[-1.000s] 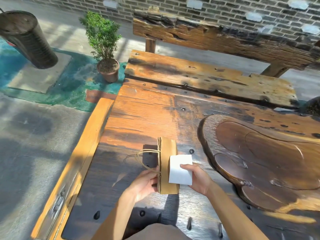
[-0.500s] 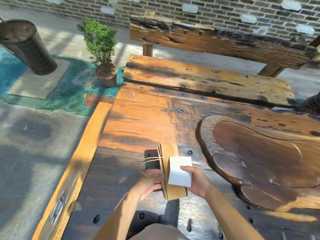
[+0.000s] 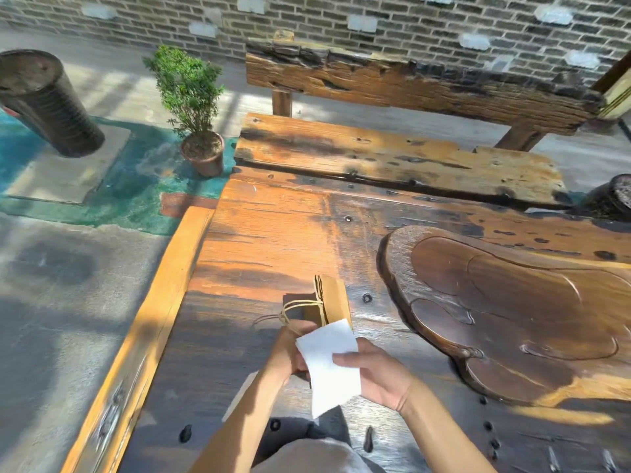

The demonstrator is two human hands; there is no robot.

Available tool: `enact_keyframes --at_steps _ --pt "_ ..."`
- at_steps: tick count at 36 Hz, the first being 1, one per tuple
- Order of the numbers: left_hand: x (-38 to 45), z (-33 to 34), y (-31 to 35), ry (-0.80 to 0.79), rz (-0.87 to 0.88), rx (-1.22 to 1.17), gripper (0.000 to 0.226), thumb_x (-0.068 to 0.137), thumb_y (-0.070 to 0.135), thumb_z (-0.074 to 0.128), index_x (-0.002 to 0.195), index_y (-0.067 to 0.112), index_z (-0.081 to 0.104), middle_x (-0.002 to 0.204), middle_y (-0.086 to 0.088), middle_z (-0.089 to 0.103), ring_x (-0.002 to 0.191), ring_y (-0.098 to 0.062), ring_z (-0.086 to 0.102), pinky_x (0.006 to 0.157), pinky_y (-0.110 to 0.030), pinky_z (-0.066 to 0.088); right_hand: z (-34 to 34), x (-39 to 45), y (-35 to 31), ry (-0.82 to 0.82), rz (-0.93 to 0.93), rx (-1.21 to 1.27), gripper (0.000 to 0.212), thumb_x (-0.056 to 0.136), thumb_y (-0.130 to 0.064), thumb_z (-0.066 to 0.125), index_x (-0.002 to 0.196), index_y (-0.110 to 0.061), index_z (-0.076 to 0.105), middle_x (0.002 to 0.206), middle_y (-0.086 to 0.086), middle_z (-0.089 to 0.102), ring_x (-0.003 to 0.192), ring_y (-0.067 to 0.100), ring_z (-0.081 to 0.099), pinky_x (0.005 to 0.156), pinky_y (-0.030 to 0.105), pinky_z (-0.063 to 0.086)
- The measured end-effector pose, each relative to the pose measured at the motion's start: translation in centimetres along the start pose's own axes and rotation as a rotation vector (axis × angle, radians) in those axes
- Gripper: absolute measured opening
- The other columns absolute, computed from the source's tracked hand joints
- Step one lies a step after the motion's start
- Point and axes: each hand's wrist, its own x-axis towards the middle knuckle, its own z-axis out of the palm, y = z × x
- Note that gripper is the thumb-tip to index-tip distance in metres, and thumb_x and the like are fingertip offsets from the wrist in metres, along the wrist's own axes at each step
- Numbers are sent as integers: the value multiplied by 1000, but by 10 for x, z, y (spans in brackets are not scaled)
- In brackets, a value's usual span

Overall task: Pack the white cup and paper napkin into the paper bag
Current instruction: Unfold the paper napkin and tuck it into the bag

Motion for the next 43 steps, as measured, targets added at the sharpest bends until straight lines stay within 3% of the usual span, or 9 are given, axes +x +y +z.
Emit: enact_keyframes --at_steps 2,4,12,16,20,31,37,40,43 --pt "0 -1 -1 2 11 -13 26 88 2 53 66 11 62 53 2 63 46 -10 60 48 -21 48 9 -1 -1 30 42 -131 38 91 5 56 126 -10 57 106 1 77 99 15 72 85 28 57" --pt "-4 0 3 -34 77 35 15 79 10 58 64 8 63 57 -6 60 50 -18 57 45 -21 44 12 -1 -3 75 47 -237 33 92 1 58 122 -12 60 101 -3 77 95 10 71 81 23 56" --pt "-11 2 5 43 97 117 17 87 1 59 82 -6 74 81 -22 75 67 -29 70 57 -31 51 2 -8 -9 267 -10 -373 40 77 -25 75 113 -8 72 110 16 74 95 25 69 82 35 52" --pt "-14 5 7 37 60 127 27 90 -4 56 80 9 77 72 -3 78 67 -17 76 56 -27 60 -3 -14 -17 341 -26 -446 31 86 -22 70 114 -8 72 112 17 74 97 29 69 85 41 50" --pt "-15 5 10 13 61 75 24 91 -9 51 96 -4 74 89 -18 77 81 -31 76 73 -43 63 -5 -20 -26 391 -45 -564 30 86 -29 68 111 -14 73 111 13 75 103 34 69 84 42 50" --pt "-15 -2 10 57 76 85 24 93 -6 49 88 -4 73 86 -20 76 80 -31 75 76 -41 63 -17 -19 -31 506 -25 -925 21 101 -30 54 111 -16 66 98 -1 69 83 9 64 63 15 49" --pt "-21 -5 11 89 39 67 19 91 -9 52 92 -5 71 87 -15 76 71 -22 76 61 -25 61 -33 -11 -31 658 55 -1140 29 103 -32 45 77 -19 49 77 -4 51 72 11 54 57 20 40" --pt "-23 -4 13 80 28 71 12 87 -7 62 93 -3 71 86 -10 75 67 -18 75 61 -23 60 -41 3 -34 718 120 -1110 29 102 -31 45 77 -17 45 83 2 51 82 22 57 62 28 48" --pt "-23 -3 12 57 32 117 9 84 -5 66 90 0 72 88 -9 74 68 -15 74 61 -21 59 -38 17 -44 650 183 -1126 22 102 -30 46 105 -10 54 103 7 59 98 24 58 86 38 51"
